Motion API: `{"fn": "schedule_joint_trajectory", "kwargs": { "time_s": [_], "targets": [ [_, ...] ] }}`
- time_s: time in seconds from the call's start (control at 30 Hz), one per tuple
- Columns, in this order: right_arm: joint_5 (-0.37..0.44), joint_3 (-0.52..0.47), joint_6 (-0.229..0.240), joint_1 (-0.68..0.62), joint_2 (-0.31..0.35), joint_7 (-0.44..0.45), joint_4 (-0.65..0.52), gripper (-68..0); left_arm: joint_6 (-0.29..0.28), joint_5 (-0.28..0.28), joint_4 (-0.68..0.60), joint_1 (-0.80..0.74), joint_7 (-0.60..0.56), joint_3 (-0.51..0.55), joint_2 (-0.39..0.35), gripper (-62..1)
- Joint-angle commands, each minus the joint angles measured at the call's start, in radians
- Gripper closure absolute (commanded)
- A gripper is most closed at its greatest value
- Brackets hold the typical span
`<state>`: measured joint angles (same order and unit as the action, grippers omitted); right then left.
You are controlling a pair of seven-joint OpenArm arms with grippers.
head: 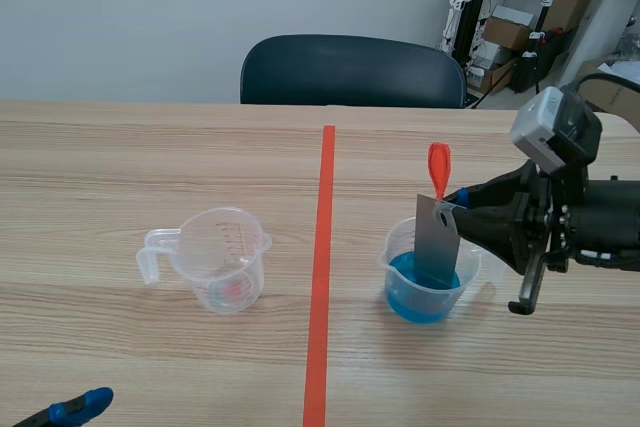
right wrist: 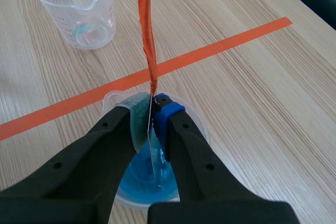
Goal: Do the redox reaction experiment. lower the plate into the blue solution
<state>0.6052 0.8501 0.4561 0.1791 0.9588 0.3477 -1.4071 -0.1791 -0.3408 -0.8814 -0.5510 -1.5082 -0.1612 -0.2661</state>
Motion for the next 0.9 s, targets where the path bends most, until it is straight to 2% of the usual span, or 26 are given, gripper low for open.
{"fn": "schedule_joint_trajectory", "kwargs": {
  "time_s": [0.0,0.2,0.87],
  "targets": [
    [0.006,-0.019,0.000,0.014,0.010,0.023,-0.003,-0.4,0.001,0.003,-0.014,-0.005,-0.014,-0.004,0.005,-62.3],
    [-0.052,-0.019,-0.049,-0.014,0.010,0.078,-0.003,-0.4,0.001,0.003,-0.014,-0.005,-0.014,-0.004,0.005,-62.3],
    [-0.060,-0.019,-0.049,-0.018,0.010,0.089,-0.003,-0.4,0.001,0.003,-0.014,-0.005,-0.014,-0.004,0.005,-62.3]
  ]
}}
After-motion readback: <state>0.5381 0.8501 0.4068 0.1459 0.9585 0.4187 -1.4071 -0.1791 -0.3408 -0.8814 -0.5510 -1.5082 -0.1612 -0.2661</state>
